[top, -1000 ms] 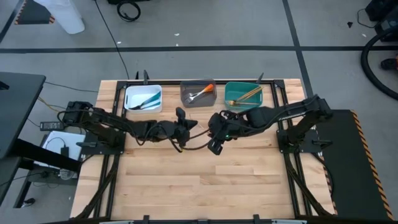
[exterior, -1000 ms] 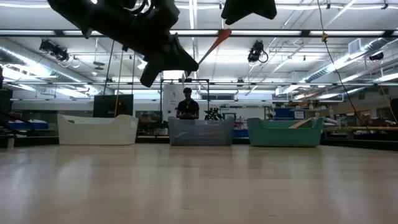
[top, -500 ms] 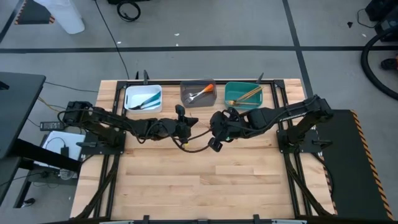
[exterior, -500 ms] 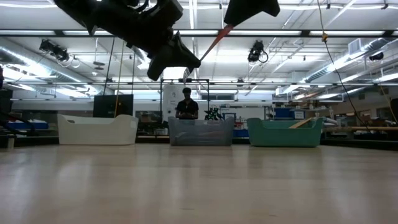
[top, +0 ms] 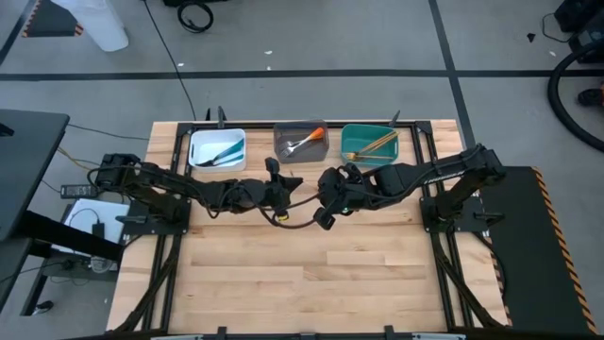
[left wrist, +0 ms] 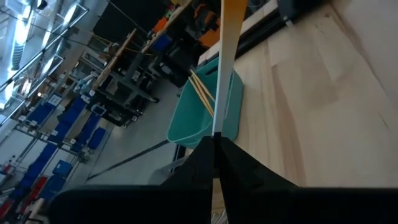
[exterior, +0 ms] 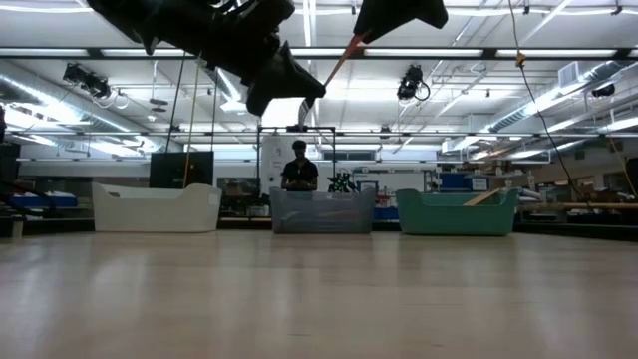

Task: Sort silverware by color (type)
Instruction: Put the orange fork into the black bin

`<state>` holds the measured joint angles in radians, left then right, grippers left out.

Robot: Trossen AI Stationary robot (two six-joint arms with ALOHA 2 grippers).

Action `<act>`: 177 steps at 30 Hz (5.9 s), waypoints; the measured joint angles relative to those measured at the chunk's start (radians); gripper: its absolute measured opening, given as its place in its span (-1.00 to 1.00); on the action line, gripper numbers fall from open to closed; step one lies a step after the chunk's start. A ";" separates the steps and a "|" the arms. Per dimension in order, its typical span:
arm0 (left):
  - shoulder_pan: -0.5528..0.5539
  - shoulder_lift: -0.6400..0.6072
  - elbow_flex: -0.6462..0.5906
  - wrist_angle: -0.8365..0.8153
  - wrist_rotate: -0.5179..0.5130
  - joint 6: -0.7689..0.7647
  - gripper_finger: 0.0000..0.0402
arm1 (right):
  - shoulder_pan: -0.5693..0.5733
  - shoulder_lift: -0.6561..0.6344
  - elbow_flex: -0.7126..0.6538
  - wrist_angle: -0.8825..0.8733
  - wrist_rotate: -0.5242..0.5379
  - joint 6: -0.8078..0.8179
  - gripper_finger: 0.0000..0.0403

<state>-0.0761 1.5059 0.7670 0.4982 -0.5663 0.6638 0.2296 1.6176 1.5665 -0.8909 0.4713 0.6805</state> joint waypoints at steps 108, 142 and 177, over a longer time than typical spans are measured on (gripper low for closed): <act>-0.036 0.000 0.000 0.109 -0.054 -0.008 -0.90 | -0.030 0.000 -0.001 0.136 0.057 0.113 -0.92; 0.015 0.000 0.000 0.069 -0.062 -0.025 -0.88 | -0.023 -0.017 0.032 -0.072 -0.031 0.079 -0.24; 0.475 0.000 0.151 -0.215 0.471 -0.522 -0.88 | 0.122 -0.013 -0.267 -0.124 0.314 0.373 -0.57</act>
<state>0.3985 1.5063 0.9180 0.2829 -0.0957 0.1413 0.3513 1.6050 1.2999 -1.0149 0.7853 1.0534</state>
